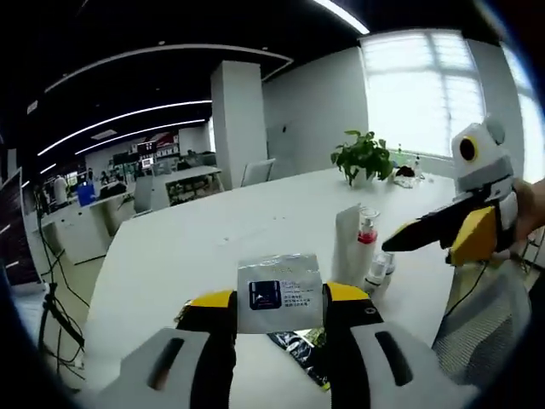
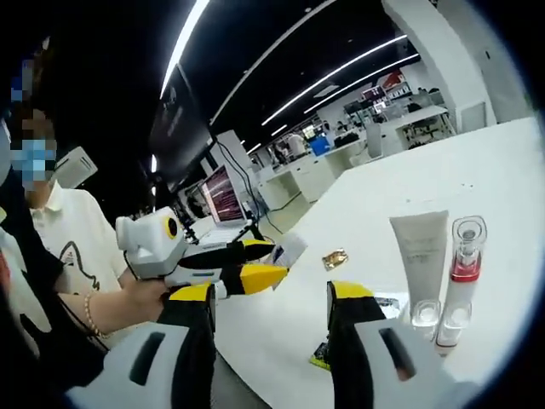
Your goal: Arrange the skincare products in the storage area until every visible bottle or jar stands upright without overlapping.
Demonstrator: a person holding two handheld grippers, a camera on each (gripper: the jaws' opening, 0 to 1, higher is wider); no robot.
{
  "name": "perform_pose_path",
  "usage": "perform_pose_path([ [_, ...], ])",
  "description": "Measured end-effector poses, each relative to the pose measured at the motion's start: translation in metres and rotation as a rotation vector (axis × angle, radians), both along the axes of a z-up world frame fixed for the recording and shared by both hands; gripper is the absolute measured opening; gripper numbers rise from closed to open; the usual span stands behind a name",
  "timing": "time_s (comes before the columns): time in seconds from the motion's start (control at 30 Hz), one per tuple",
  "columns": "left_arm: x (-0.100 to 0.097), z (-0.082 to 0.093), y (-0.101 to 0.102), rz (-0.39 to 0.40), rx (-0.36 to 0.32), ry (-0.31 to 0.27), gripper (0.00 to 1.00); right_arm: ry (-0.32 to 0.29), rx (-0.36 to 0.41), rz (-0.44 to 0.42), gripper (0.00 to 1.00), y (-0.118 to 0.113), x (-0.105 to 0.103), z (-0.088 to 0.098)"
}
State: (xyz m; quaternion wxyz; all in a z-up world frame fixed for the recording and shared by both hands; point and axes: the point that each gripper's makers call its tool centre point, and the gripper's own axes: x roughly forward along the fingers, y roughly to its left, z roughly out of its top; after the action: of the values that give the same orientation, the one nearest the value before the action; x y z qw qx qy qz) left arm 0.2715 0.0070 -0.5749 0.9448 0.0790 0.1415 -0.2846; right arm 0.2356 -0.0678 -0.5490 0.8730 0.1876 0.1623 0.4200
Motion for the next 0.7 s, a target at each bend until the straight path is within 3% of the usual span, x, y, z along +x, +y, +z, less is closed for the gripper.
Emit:
perform_pose_path([
  [0.27, -0.015, 0.020, -0.005, -0.053, 0.023, -0.044, 0.37, 0.015, 0.019, 0.015, 0.32, 0.017, 0.011, 0.001],
  [0.4, -0.020, 0.023, -0.009, -0.093, 0.064, -0.066, 0.37, 0.037, 0.041, 0.007, 0.26, 0.021, 0.017, -0.001],
  [0.53, -0.024, 0.025, -0.011, -0.105, 0.066, -0.071, 0.37, 0.076, 0.094, 0.003, 0.22, 0.026, 0.019, -0.001],
  [0.7, -0.028, 0.025, -0.014, -0.126, 0.069, -0.074, 0.37, 0.090, 0.102, 0.000, 0.12, 0.027, 0.019, -0.003],
])
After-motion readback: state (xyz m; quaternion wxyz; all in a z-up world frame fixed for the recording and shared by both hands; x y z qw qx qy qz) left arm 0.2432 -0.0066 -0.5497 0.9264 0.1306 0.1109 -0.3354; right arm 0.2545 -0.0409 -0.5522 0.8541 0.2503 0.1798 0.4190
